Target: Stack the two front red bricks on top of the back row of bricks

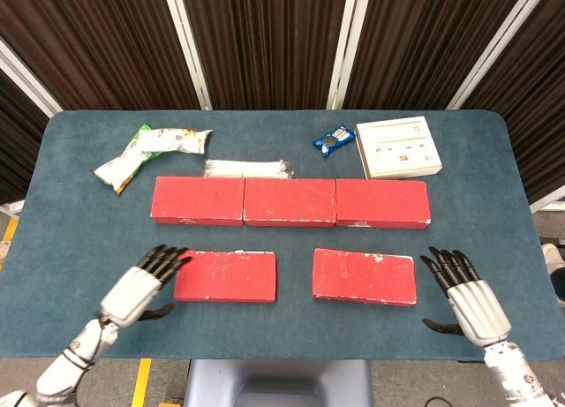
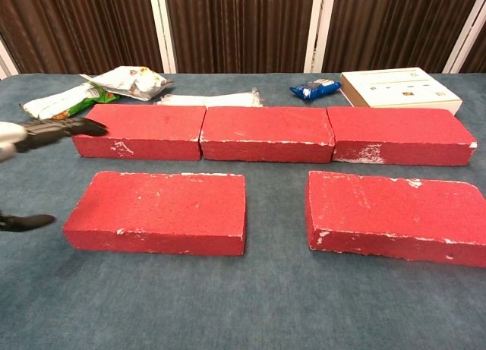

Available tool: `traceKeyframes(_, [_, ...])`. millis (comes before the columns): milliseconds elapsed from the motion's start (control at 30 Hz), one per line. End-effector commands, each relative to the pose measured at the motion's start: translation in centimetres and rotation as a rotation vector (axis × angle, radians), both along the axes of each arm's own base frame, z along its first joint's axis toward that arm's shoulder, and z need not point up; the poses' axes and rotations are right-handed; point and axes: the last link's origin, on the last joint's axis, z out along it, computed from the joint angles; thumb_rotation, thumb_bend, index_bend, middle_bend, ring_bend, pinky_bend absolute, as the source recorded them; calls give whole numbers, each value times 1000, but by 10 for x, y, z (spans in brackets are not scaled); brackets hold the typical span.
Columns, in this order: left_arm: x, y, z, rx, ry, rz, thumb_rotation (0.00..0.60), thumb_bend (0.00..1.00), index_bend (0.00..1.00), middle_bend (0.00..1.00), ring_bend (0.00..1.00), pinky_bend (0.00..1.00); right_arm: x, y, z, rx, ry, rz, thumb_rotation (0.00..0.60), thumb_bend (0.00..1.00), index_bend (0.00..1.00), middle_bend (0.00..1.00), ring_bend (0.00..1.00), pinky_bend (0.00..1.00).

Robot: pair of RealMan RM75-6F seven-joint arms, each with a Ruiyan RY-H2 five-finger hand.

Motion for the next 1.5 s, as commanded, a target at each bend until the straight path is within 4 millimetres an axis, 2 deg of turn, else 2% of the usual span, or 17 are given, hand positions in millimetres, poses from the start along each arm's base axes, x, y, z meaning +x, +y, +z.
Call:
traceKeyframes(33, [32, 14, -24, -122, -84, -18, 600, 270, 0, 0, 0, 14, 0, 0, 0, 8, -2, 3, 600, 100, 0, 0, 0, 0])
traceKeyframes(133, [43, 27, -35, -145, -99, -24, 600, 267, 0, 0, 0, 5, 0, 1, 0, 18, -8, 6, 600, 100, 0, 0, 0, 0])
traceKeyframes(367, [53, 48, -53, -227, -117, 33, 600, 256, 0, 0, 0, 0, -1, -1, 2, 21, -15, -1, 600, 100, 0, 0, 0, 0])
traceKeyframes(867, [56, 47, -71, -308, -112, 52, 600, 244, 0, 0, 0, 0, -2, -3, 3, 34, -21, -5, 600, 100, 0, 0, 0, 0])
traceKeyframes(1100, [50, 50, -79, -309, -76, 70, 600, 243, 0, 0, 0, 0, -2, -3, 5, 33, -26, -6, 600, 100, 0, 0, 0, 0])
traceKeyframes(1500, [39, 57, -80, -290, -26, 105, 600, 244, 0, 0, 0, 0, -3, -4, 4, 34, -22, -8, 600, 101, 0, 0, 0, 0])
